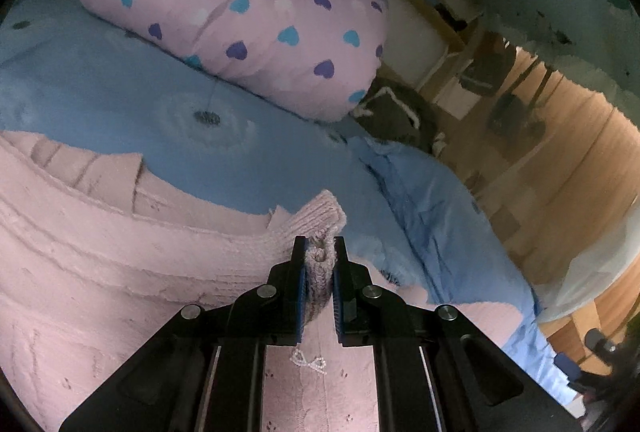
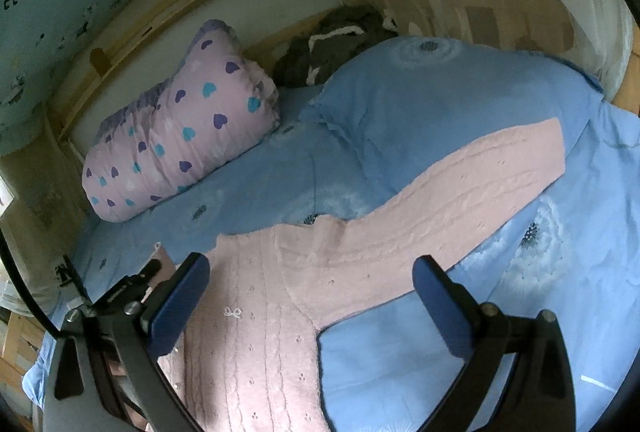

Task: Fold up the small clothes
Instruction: 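Lift the cuff with the left gripper and carry the sleeve across the cardigan body, then open the left gripper to release the sleeve on the body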

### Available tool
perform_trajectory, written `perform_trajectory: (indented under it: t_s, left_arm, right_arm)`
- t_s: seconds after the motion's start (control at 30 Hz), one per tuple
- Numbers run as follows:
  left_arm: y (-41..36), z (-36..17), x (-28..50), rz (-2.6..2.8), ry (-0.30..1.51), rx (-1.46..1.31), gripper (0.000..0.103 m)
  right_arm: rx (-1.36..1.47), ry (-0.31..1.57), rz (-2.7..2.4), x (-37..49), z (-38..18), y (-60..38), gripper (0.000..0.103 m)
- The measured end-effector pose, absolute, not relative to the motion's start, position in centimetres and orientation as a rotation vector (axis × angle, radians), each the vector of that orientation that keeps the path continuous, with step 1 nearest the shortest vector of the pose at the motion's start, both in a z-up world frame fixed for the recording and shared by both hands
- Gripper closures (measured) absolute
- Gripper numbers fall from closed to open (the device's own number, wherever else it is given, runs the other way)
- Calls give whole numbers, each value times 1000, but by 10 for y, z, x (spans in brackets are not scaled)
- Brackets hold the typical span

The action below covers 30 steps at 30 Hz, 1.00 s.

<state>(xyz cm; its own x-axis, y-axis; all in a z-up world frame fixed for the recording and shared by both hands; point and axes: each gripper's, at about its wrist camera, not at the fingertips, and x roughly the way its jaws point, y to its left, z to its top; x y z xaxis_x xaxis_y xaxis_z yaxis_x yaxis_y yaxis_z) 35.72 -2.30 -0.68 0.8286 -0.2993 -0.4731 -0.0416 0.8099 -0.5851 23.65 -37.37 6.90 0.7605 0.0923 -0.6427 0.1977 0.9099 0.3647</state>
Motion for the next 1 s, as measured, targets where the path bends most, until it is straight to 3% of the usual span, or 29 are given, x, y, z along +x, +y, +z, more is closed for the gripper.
perform_trajectory:
  t_s: [0.87,1.0]
  left_arm:
    - [-128,-68,366,-290,801,-525,96]
    - [-127,-50,347,-322,767,-499,86]
  right_arm:
    - [408,781,-61,245,60,-365,0]
    - [415,782,-59,246,61,-367,0]
